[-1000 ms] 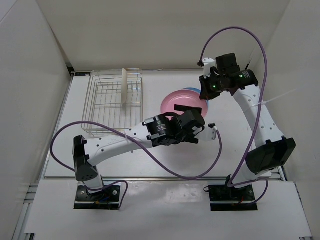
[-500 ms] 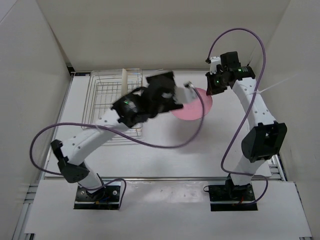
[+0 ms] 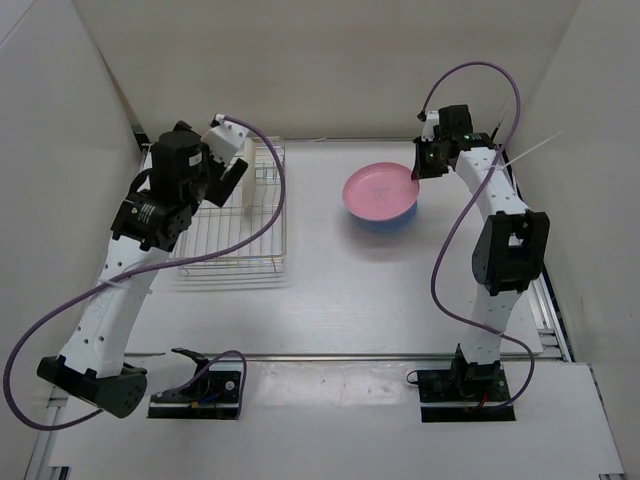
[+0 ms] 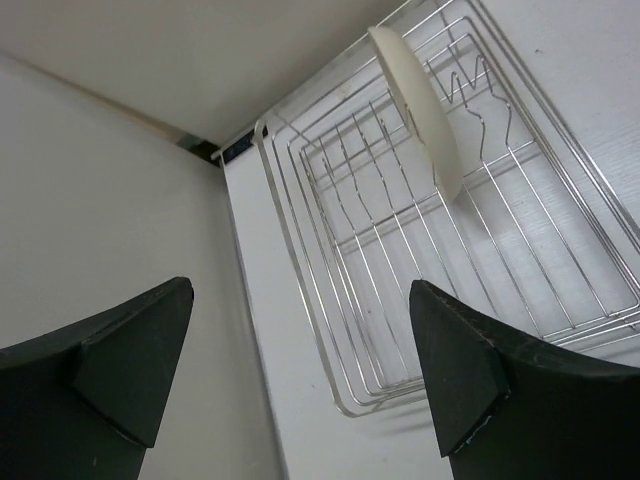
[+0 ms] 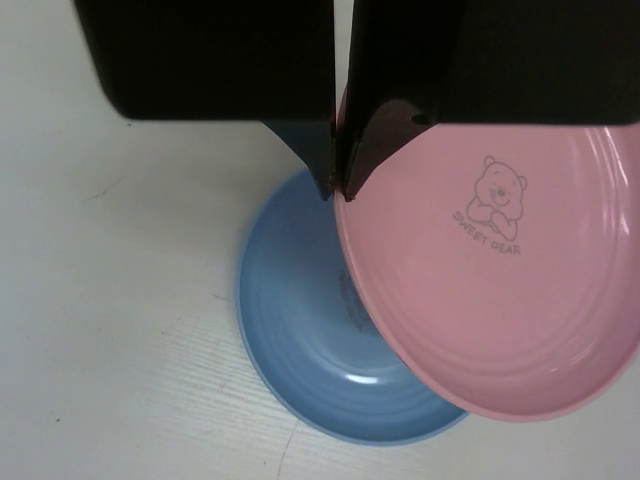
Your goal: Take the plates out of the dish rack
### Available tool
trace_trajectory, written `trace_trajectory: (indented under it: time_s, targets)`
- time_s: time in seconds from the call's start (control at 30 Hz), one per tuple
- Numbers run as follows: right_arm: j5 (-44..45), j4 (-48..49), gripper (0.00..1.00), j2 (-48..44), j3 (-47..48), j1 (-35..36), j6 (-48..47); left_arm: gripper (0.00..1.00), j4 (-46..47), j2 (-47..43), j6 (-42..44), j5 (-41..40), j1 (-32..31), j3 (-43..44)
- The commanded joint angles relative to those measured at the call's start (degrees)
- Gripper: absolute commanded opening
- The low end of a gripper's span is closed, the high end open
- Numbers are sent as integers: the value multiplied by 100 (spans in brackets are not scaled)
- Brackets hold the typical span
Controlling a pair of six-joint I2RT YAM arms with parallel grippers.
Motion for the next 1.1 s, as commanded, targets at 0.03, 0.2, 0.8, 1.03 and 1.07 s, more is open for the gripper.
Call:
trace_trajectory:
  time_s: [0.03, 0.2, 0.8, 1.03, 1.07]
  targets:
    - [56, 832, 0, 107, 167, -37, 193, 100, 181, -193, -890, 676, 606, -240]
    - [215, 1062, 0, 370, 174, -37, 88, 100, 181, -245, -1417, 1484, 1281, -557]
    - [312, 895, 0, 1048, 641, -90, -27, 100, 68, -527, -1734, 2662, 1960, -918]
    - [312, 833, 0, 1241, 755, -90, -79, 100, -47, -527, -1734, 2839, 1960, -751]
    - [373, 833, 0, 1241, 755, -90, -79, 100, -47, -527, -1734, 2891, 1960, -699]
